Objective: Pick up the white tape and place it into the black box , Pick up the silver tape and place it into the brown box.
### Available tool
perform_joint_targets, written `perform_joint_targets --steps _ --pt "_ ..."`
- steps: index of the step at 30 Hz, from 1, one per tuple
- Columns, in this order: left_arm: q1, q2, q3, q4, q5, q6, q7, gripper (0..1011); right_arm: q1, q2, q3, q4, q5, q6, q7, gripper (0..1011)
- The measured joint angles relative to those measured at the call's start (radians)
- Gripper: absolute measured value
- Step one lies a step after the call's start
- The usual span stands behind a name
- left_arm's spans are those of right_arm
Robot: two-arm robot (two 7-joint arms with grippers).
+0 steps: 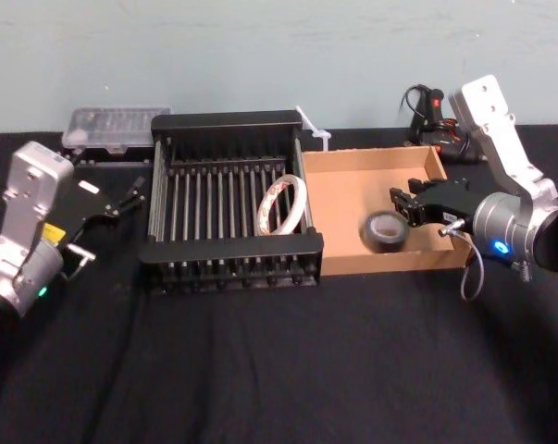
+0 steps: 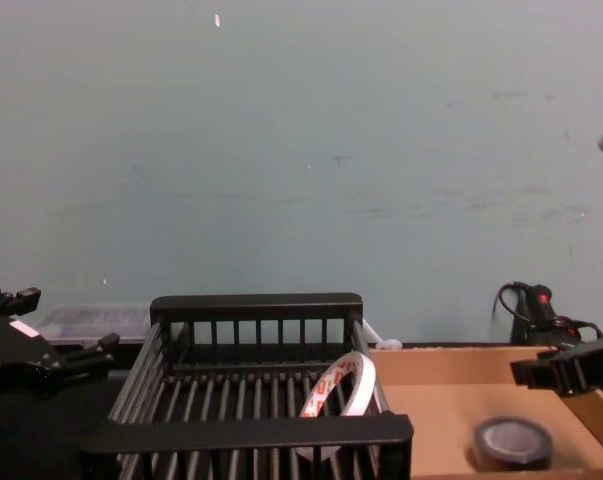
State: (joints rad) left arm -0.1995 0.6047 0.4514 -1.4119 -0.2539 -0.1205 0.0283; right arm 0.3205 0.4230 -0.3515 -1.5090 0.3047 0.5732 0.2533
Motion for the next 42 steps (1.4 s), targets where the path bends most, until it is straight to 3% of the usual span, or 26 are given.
perform_joint_targets --steps 22,25,30,33,37,42 --pt "0.000 0.000 0.000 0.000 0.000 0.000 0.000 1001 -0.001 0.002 -0.001 -0.002 0.002 0.000 0.002 953" --pt "0.000 0.000 0.000 0.000 0.000 0.000 0.000 1001 -0.001 0.002 -0.001 -0.002 0.002 0.000 0.002 1002" --pt "0.000 0.000 0.000 0.000 0.000 0.000 0.000 1001 -0.003 0.002 -0.001 -0.003 0.001 -0.002 0.002 1002" --pt "0.000 0.000 0.000 0.000 0.000 0.000 0.000 1001 -0.012 -0.001 0.008 -0.009 -0.011 -0.023 -0.002 1002" --pt "0.000 0.000 0.000 0.000 0.000 0.000 0.000 1001 -0.041 -0.013 0.029 -0.027 -0.039 -0.090 -0.042 1002" --pt "0.000 0.000 0.000 0.000 0.000 0.000 0.000 1001 -0.104 -0.043 0.060 -0.051 -0.103 -0.260 -0.143 1002"
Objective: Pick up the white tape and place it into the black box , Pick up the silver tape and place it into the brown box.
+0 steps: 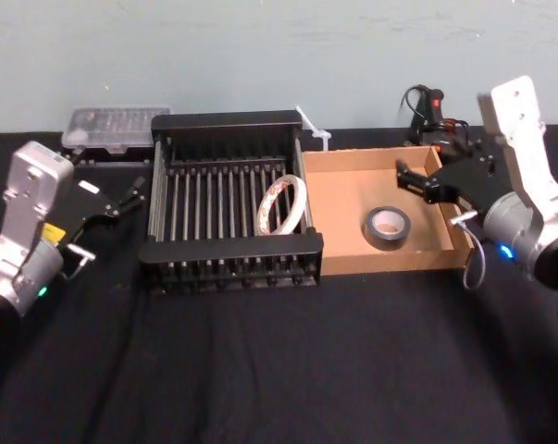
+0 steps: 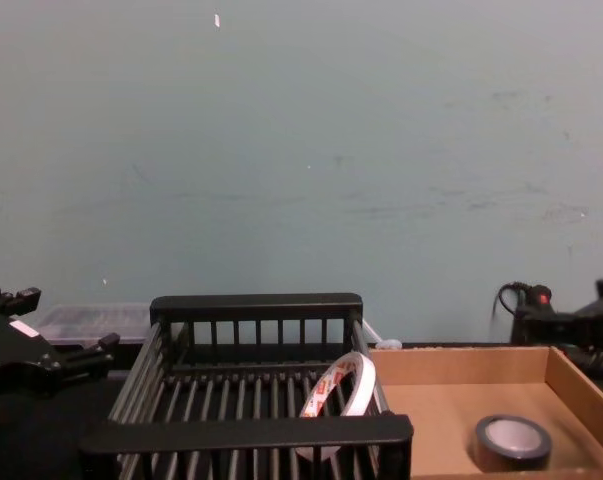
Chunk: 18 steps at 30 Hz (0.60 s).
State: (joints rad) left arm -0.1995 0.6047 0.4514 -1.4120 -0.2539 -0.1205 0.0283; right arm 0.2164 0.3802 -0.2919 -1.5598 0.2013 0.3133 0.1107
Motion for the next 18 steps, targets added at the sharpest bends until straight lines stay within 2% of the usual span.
perform_joint_targets --steps 1,2,3,4,6,9,13,18 --pt "0.000 0.000 0.000 0.000 0.000 0.000 0.000 1001 -0.010 -0.004 0.004 -0.002 -0.010 -0.026 -0.013 1003" --pt "0.000 0.000 0.000 0.000 0.000 0.000 0.000 1001 -0.027 -0.012 0.010 -0.003 -0.030 -0.076 -0.040 1003" --pt "0.000 0.000 0.000 0.000 0.000 0.000 0.000 1001 -0.027 -0.012 0.010 -0.003 -0.030 -0.076 -0.040 1002" --pt "0.000 0.000 0.000 0.000 0.000 0.000 0.000 1001 -0.043 -0.018 0.016 -0.003 -0.050 -0.123 -0.065 1002" --pt "0.000 0.000 0.000 0.000 0.000 0.000 0.000 1001 -0.056 -0.022 0.021 -0.003 -0.067 -0.158 -0.083 1002" --pt "0.000 0.000 0.000 0.000 0.000 0.000 0.000 1001 -0.090 -0.030 0.034 0.004 -0.109 -0.240 -0.127 1002" --pt "0.000 0.000 0.000 0.000 0.000 0.000 0.000 1002 -0.116 -0.036 0.045 0.012 -0.143 -0.291 -0.159 1002" --pt "0.000 0.000 0.000 0.000 0.000 0.000 0.000 1001 -0.140 -0.043 0.059 0.022 -0.171 -0.303 -0.175 1002"
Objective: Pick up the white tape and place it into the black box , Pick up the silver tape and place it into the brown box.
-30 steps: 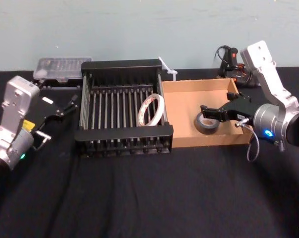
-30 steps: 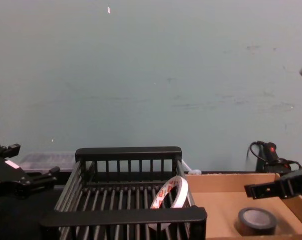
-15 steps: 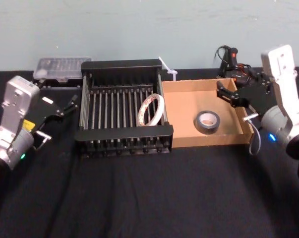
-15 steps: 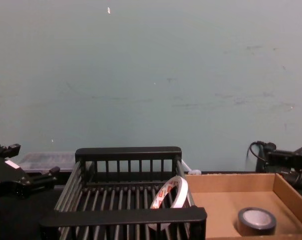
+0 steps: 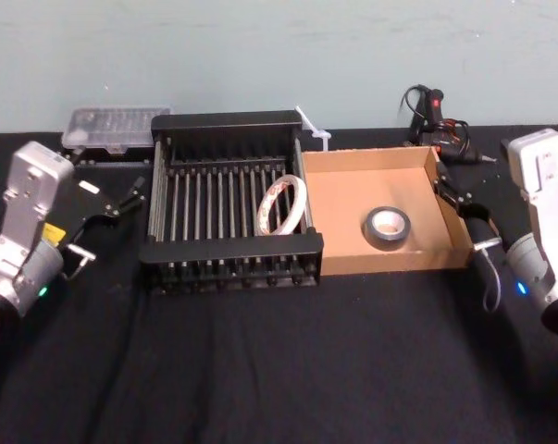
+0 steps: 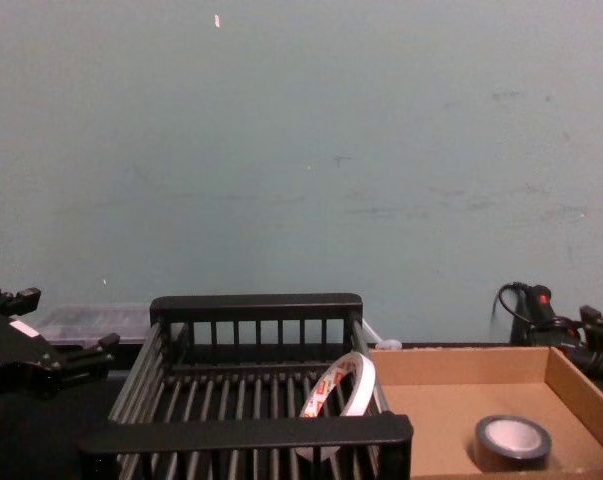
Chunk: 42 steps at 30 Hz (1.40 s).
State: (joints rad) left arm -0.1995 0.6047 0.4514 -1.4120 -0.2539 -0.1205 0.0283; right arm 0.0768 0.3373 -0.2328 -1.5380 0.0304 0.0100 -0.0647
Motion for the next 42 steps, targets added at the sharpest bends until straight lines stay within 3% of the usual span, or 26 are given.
perform_joint_targets --steps 7,42 --pt "0.000 0.000 0.000 0.000 0.000 0.000 0.000 1001 -0.010 -0.011 0.021 0.001 -0.001 0.039 0.011 1002" --pt "0.000 0.000 0.000 0.000 0.000 0.000 0.000 1001 -0.008 -0.007 0.014 0.003 -0.001 0.030 0.010 1003"
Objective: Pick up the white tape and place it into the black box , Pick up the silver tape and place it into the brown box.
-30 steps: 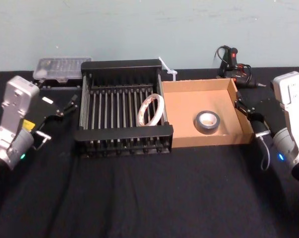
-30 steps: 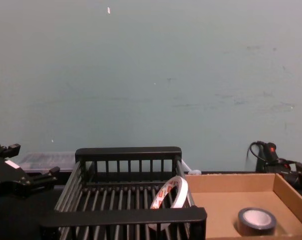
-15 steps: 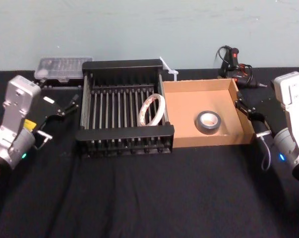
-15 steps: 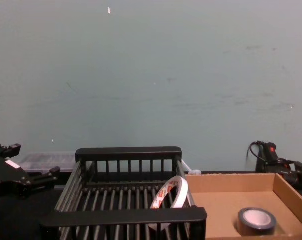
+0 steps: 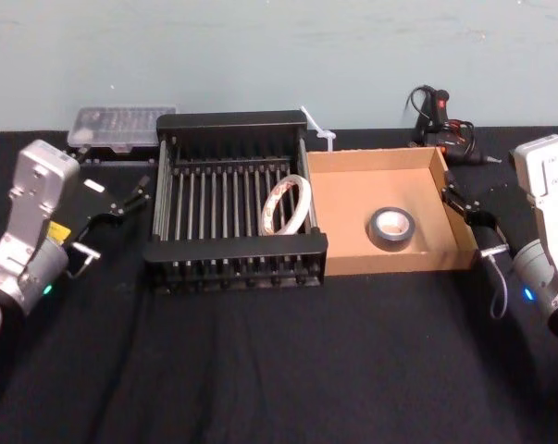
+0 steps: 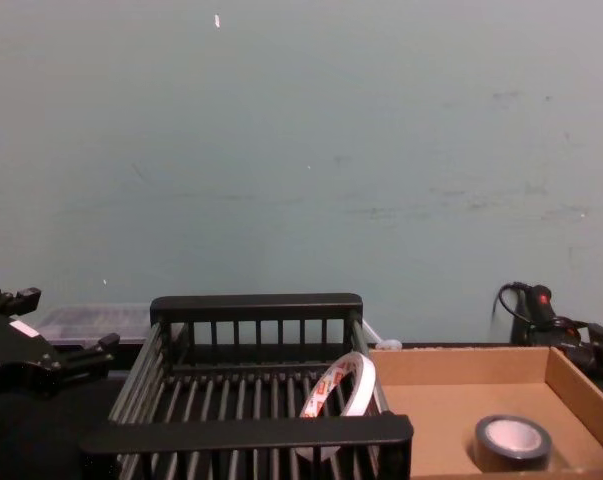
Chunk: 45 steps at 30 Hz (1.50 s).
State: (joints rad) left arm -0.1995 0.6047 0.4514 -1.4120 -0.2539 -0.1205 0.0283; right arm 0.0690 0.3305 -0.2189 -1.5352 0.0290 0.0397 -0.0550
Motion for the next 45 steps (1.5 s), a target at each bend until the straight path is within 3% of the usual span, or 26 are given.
perform_joint_targets --steps 45 --pt "0.000 0.000 0.000 0.000 0.000 0.000 0.000 1001 0.000 0.000 0.000 0.000 0.000 -0.001 -0.001 1003"
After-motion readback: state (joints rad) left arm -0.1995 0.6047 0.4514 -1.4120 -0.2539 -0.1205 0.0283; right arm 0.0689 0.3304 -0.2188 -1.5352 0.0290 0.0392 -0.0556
